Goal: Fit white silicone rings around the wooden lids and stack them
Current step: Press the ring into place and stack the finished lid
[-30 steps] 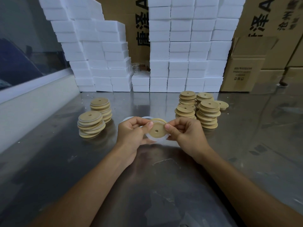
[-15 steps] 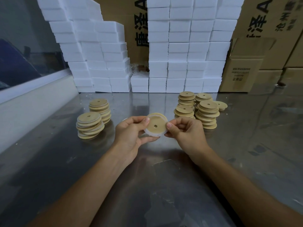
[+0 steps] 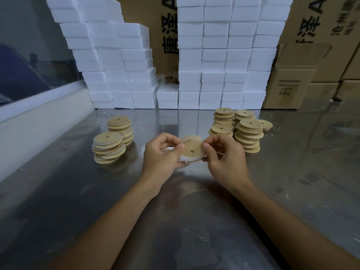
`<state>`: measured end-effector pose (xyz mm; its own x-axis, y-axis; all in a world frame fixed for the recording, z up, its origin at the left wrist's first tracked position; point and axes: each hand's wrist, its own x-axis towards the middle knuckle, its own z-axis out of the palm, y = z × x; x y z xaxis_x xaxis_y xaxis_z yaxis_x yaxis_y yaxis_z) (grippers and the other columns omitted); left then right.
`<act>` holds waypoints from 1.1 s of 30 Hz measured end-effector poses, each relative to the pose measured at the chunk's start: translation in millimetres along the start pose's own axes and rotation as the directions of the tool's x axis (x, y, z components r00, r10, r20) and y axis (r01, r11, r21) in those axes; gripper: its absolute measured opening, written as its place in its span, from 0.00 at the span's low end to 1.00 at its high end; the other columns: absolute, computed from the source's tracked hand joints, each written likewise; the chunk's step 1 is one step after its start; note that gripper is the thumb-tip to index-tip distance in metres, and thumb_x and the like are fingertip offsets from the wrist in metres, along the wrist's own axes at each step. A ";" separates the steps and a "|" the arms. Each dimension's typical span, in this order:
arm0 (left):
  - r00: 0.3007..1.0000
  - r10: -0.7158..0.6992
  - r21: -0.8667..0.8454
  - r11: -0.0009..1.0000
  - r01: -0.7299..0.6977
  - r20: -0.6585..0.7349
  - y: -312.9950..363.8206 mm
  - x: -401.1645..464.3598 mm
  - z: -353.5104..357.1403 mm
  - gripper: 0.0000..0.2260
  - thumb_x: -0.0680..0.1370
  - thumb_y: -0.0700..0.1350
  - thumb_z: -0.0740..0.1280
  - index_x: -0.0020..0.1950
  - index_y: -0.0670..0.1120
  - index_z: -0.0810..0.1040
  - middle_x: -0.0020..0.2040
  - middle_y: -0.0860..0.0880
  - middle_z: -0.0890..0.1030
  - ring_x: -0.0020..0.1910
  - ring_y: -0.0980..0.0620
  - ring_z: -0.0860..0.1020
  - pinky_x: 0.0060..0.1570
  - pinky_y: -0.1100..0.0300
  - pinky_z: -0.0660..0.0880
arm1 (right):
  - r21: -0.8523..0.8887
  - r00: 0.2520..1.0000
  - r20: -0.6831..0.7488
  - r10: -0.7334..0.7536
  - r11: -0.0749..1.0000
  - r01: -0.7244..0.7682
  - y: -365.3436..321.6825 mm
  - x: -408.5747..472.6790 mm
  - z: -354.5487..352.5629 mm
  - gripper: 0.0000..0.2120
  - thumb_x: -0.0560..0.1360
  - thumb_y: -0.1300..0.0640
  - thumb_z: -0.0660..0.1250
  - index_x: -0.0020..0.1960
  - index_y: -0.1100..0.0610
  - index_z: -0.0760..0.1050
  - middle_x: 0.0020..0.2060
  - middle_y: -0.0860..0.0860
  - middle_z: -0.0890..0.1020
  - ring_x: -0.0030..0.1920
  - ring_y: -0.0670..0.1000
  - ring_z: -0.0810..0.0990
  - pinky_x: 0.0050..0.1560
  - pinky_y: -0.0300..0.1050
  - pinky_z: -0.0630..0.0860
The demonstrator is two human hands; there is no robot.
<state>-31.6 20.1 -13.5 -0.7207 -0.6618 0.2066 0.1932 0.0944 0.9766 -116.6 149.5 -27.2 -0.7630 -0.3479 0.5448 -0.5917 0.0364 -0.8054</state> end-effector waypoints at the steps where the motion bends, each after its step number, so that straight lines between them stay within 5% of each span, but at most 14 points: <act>1: 0.999 0.046 0.046 0.998 -0.046 0.010 -0.1 0.0 -0.1 0.06 0.75 0.35 0.71 0.41 0.44 0.79 0.46 0.44 0.83 0.47 0.46 0.84 0.38 0.49 0.83 | -0.071 0.997 0.002 -0.072 0.995 0.072 -0.5 0.0 -1.0 0.07 0.76 0.65 0.69 0.43 0.54 0.77 0.37 0.47 0.83 0.38 0.48 0.83 0.41 0.48 0.82; 5: 0.984 0.178 0.179 0.967 -0.180 0.028 1.3 1.9 -1.0 0.09 0.74 0.38 0.73 0.39 0.51 0.80 0.40 0.52 0.83 0.45 0.49 0.83 0.44 0.44 0.82 | -0.140 0.975 0.031 -0.219 0.965 0.221 -3.7 -0.6 -2.0 0.07 0.76 0.64 0.69 0.45 0.52 0.76 0.37 0.39 0.80 0.38 0.42 0.81 0.38 0.34 0.77; 11: 0.993 0.116 0.085 0.990 -0.113 -0.037 2.1 2.5 -0.8 0.12 0.74 0.35 0.72 0.36 0.51 0.80 0.40 0.49 0.84 0.44 0.47 0.84 0.43 0.42 0.82 | 0.165 0.995 0.033 0.099 0.981 -0.103 -3.3 -0.8 4.1 0.06 0.78 0.57 0.68 0.44 0.58 0.75 0.38 0.54 0.83 0.40 0.55 0.84 0.42 0.52 0.84; 18: 0.998 0.046 -0.008 0.999 -0.046 -0.031 6.7 2.5 -2.0 0.09 0.74 0.34 0.72 0.37 0.46 0.80 0.39 0.49 0.84 0.44 0.45 0.84 0.36 0.47 0.83 | 0.334 0.972 0.097 0.212 0.913 -0.233 -7.1 5.2 0.3 0.07 0.77 0.68 0.67 0.41 0.63 0.75 0.31 0.54 0.83 0.34 0.50 0.83 0.38 0.44 0.84; 26: 0.994 -0.100 -0.168 0.981 0.092 -0.043 10.0 1.9 -2.6 0.05 0.76 0.34 0.69 0.41 0.40 0.78 0.44 0.40 0.82 0.45 0.42 0.84 0.39 0.46 0.82 | 0.389 0.975 0.119 0.187 0.895 -0.219 -7.0 3.8 -4.3 0.06 0.75 0.64 0.70 0.46 0.69 0.79 0.34 0.54 0.85 0.36 0.50 0.85 0.39 0.40 0.82; 33: 0.980 -0.199 -0.286 0.939 0.190 -0.002 11.8 -0.7 0.9 0.06 0.77 0.33 0.68 0.41 0.39 0.77 0.47 0.37 0.78 0.52 0.36 0.81 0.38 0.47 0.82 | 0.412 0.972 0.100 0.214 0.880 -0.236 -8.3 5.6 -5.5 0.07 0.75 0.69 0.68 0.39 0.63 0.78 0.29 0.52 0.84 0.32 0.48 0.84 0.35 0.36 0.80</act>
<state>-29.4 22.4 -2.1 -0.7432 -0.6690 0.0078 0.2348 -0.2499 0.9394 -117.4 152.4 -16.2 -0.8420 -0.4240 0.3336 -0.2329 -0.2720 -0.9337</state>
